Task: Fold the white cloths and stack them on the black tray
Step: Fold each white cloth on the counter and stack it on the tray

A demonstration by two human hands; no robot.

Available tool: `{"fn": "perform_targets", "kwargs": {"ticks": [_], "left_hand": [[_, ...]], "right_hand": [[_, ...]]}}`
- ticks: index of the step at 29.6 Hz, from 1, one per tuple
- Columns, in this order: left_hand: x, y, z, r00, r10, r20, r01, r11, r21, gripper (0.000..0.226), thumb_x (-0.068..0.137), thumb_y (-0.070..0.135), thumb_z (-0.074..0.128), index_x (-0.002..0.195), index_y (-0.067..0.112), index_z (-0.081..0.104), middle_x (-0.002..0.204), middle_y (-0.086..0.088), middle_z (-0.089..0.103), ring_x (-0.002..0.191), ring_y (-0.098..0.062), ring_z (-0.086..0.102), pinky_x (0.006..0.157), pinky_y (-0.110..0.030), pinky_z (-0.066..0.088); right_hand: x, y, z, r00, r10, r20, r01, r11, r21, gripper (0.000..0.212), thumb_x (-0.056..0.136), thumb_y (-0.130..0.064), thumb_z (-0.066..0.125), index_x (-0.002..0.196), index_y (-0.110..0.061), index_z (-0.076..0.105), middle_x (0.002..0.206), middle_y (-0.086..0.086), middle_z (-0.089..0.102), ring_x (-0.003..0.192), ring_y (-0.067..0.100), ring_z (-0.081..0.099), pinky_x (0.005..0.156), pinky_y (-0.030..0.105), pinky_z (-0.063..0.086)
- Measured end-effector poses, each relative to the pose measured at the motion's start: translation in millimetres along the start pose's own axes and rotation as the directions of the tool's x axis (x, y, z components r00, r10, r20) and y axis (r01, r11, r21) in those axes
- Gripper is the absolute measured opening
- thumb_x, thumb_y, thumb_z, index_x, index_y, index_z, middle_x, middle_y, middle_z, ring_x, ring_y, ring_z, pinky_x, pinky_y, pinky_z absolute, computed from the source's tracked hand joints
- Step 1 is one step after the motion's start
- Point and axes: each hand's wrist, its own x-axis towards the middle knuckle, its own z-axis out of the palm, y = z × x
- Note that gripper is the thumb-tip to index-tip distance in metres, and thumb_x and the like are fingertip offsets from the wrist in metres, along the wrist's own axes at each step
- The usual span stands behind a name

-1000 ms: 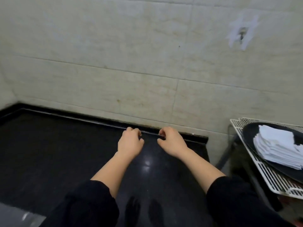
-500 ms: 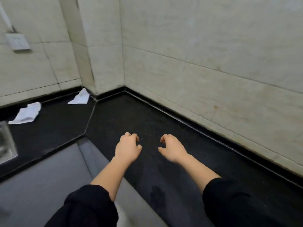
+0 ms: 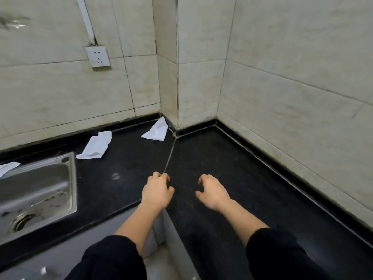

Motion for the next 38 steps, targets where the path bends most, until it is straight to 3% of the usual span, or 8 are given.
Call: {"fn": "perform_targets", "kwargs": {"ticks": [9, 15, 16, 21, 25, 30, 36, 38], "left_hand": [[126, -55, -16, 0.990, -0.141, -0.013, 0.139, 0.986, -0.089, 0.032, 0.091, 0.029, 0.056, 0.121, 0.019, 0.057, 0.128, -0.002, 0.046, 0.116, -0.022, 0.048, 0.090, -0.040, 0.049], [214, -92, -17, 0.991, -0.129, 0.046, 0.133, 0.987, -0.094, 0.032, 0.091, 0.029, 0.056, 0.121, 0.018, 0.057, 0.127, -0.002, 0.047, 0.116, -0.020, 0.048, 0.088, -0.035, 0.049], [286, -131, -8, 0.990, -0.126, 0.068, 0.132, 0.987, -0.095, 0.032, 0.092, 0.028, 0.056, 0.122, 0.017, 0.057, 0.128, -0.002, 0.047, 0.116, -0.020, 0.048, 0.088, -0.035, 0.049], [412, -193, 22, 0.960, -0.223, 0.168, 0.249, 0.956, -0.154, 0.036, 0.093, 0.026, 0.057, 0.126, 0.012, 0.056, 0.131, -0.010, 0.048, 0.116, -0.025, 0.051, 0.092, -0.036, 0.046], [463, -204, 31, 0.942, -0.324, 0.088, 0.334, 0.883, -0.329, 0.041, 0.092, 0.027, 0.060, 0.128, 0.008, 0.054, 0.128, -0.016, 0.050, 0.112, -0.029, 0.053, 0.089, -0.035, 0.044], [499, -213, 47, 0.916, -0.379, 0.132, 0.397, 0.808, -0.436, 0.050, 0.086, 0.032, 0.069, 0.125, 0.006, 0.054, 0.119, -0.015, 0.059, 0.104, -0.025, 0.058, 0.083, -0.032, 0.048], [509, -205, 46, 0.886, -0.418, 0.202, 0.461, 0.741, -0.488, 0.019, 0.088, 0.018, 0.067, 0.100, 0.004, 0.067, 0.093, -0.010, 0.067, 0.087, -0.022, 0.062, 0.071, -0.026, 0.044], [508, -203, 43, 0.868, -0.447, 0.215, 0.485, 0.673, -0.558, 0.019, 0.089, 0.022, 0.065, 0.087, 0.003, 0.067, 0.084, -0.009, 0.066, 0.087, -0.027, 0.066, 0.071, -0.030, 0.050]], "right_hand": [[140, -47, 3, 0.998, -0.039, 0.047, 0.040, 0.999, -0.010, 0.038, 0.093, -0.026, 0.057, 0.128, -0.013, 0.048, 0.126, 0.005, 0.051, 0.115, 0.023, 0.051, 0.095, 0.039, 0.047], [237, -74, 11, 0.998, -0.039, 0.054, 0.041, 0.999, -0.023, 0.036, 0.092, -0.027, 0.057, 0.124, -0.013, 0.049, 0.125, 0.006, 0.051, 0.115, 0.024, 0.051, 0.095, 0.041, 0.047], [310, -90, 35, 0.998, -0.007, 0.058, 0.007, 1.000, 0.001, 0.036, 0.092, -0.027, 0.057, 0.124, -0.012, 0.049, 0.125, 0.007, 0.051, 0.116, 0.025, 0.050, 0.096, 0.041, 0.046], [439, -112, 82, 0.986, 0.064, 0.156, -0.059, 0.998, -0.037, 0.035, 0.094, -0.026, 0.052, 0.124, -0.010, 0.047, 0.127, 0.010, 0.048, 0.119, 0.028, 0.047, 0.097, 0.041, 0.044], [485, -122, 96, 0.995, 0.044, 0.092, -0.034, 0.994, -0.108, 0.044, 0.095, -0.028, 0.052, 0.134, -0.010, 0.041, 0.133, 0.011, 0.042, 0.122, 0.029, 0.043, 0.097, 0.040, 0.043], [515, -119, 117, 0.995, 0.048, 0.089, -0.030, 0.981, -0.194, 0.045, 0.096, -0.035, 0.051, 0.134, -0.012, 0.040, 0.135, 0.010, 0.040, 0.121, 0.029, 0.042, 0.096, 0.042, 0.043], [526, -117, 116, 0.999, 0.032, 0.023, -0.028, 0.991, -0.133, 0.027, 0.102, -0.028, 0.039, 0.114, -0.011, 0.055, 0.119, 0.010, 0.053, 0.109, 0.030, 0.052, 0.084, 0.038, 0.042], [525, -118, 111, 0.997, 0.070, -0.016, -0.070, 0.998, 0.006, 0.020, 0.101, -0.025, 0.043, 0.096, -0.010, 0.056, 0.103, 0.012, 0.059, 0.096, 0.031, 0.057, 0.073, 0.034, 0.041]]}}
